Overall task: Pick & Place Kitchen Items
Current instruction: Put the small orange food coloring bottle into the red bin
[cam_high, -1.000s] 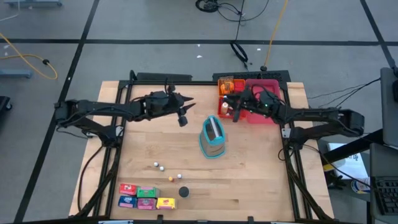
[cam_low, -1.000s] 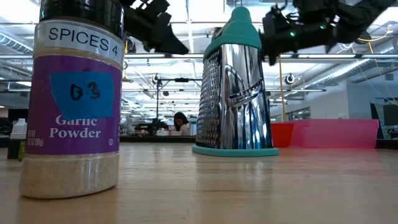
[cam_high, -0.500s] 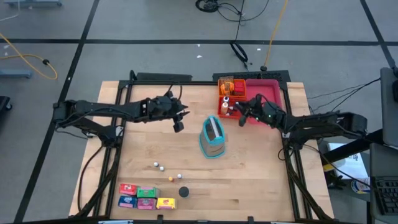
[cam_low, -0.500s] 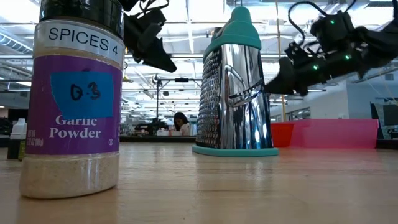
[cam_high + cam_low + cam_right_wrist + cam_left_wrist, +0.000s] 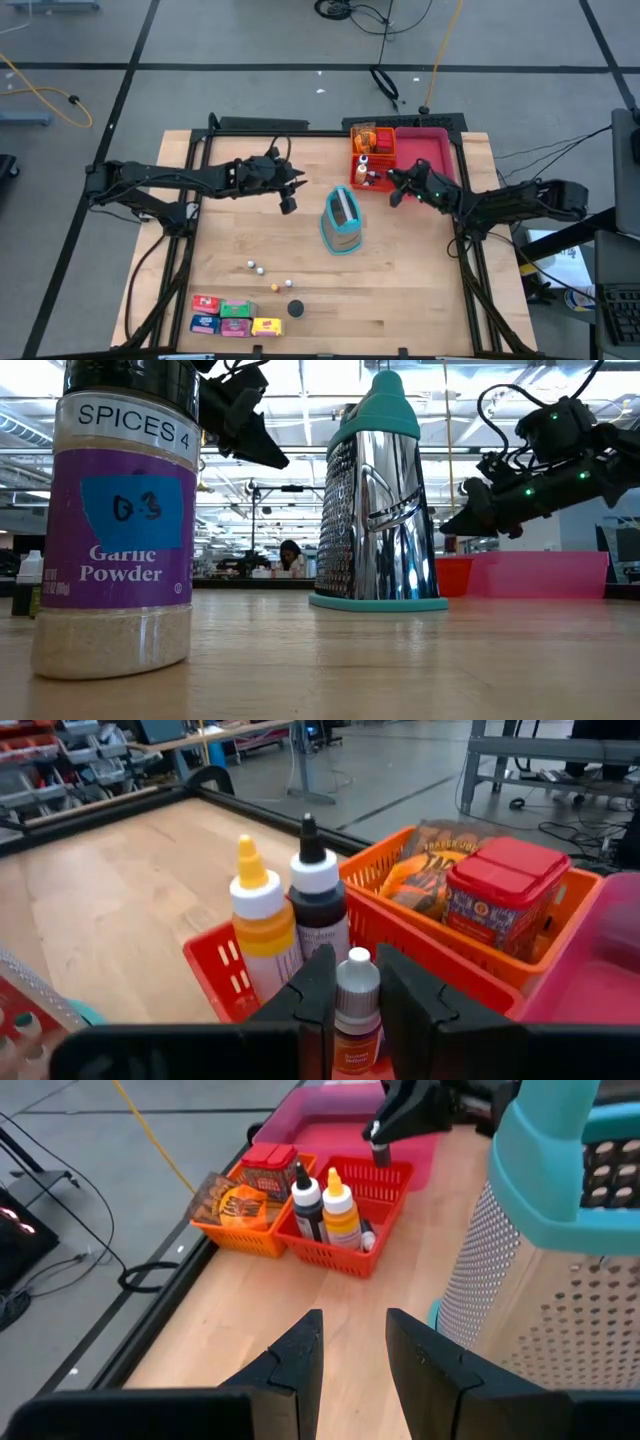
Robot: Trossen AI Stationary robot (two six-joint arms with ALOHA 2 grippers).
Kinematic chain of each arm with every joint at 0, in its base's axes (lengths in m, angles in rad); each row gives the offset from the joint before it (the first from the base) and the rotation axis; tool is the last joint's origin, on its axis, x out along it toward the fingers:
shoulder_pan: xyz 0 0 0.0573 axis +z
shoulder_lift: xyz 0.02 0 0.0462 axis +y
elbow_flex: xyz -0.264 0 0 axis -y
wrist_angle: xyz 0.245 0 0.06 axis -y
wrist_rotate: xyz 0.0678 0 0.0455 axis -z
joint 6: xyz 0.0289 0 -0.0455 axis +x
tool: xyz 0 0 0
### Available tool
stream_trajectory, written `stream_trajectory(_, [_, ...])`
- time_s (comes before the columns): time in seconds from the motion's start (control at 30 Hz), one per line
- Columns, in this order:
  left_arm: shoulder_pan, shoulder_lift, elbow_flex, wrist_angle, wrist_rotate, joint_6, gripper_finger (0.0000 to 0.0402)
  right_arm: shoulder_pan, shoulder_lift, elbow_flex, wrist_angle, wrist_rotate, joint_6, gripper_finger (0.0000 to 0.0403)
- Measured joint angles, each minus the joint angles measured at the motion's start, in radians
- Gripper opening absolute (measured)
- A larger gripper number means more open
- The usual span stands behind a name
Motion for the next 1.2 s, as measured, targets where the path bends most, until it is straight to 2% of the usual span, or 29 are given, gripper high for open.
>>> stream_trajectory(0.17, [0.000, 0.000, 0.000, 0.012, 0.000, 0.000, 0.0113, 0.000, 0.053, 0.000, 0.012, 0.004, 0.000, 0.0043])
stream_trajectory(0.63, [0.000, 0.000, 0.000, 0.012, 0.000, -0.001, 0.0113, 0.036, 0.247, 0.000, 0.186, 0.004, 0.026, 0.0043])
stream_trajectory(0.73, [0.000, 0.000, 0.000, 0.012, 0.000, -0.001, 0.0113, 0.049, 0.269, 0.000, 0.209, 0.008, 0.025, 0.0044])
stream_trajectory(0.97, [0.000, 0.000, 0.000, 0.012, 0.000, -0.004, 0.0113, 0.051, 0.298, 0.002, 0.239, 0.007, 0.025, 0.0077])
stream_trajectory(1.2, [0.000, 0.000, 0.000, 0.012, 0.000, -0.008, 0.0113, 0.052, 0.302, 0.002, 0.235, 0.006, 0.024, 0.0076])
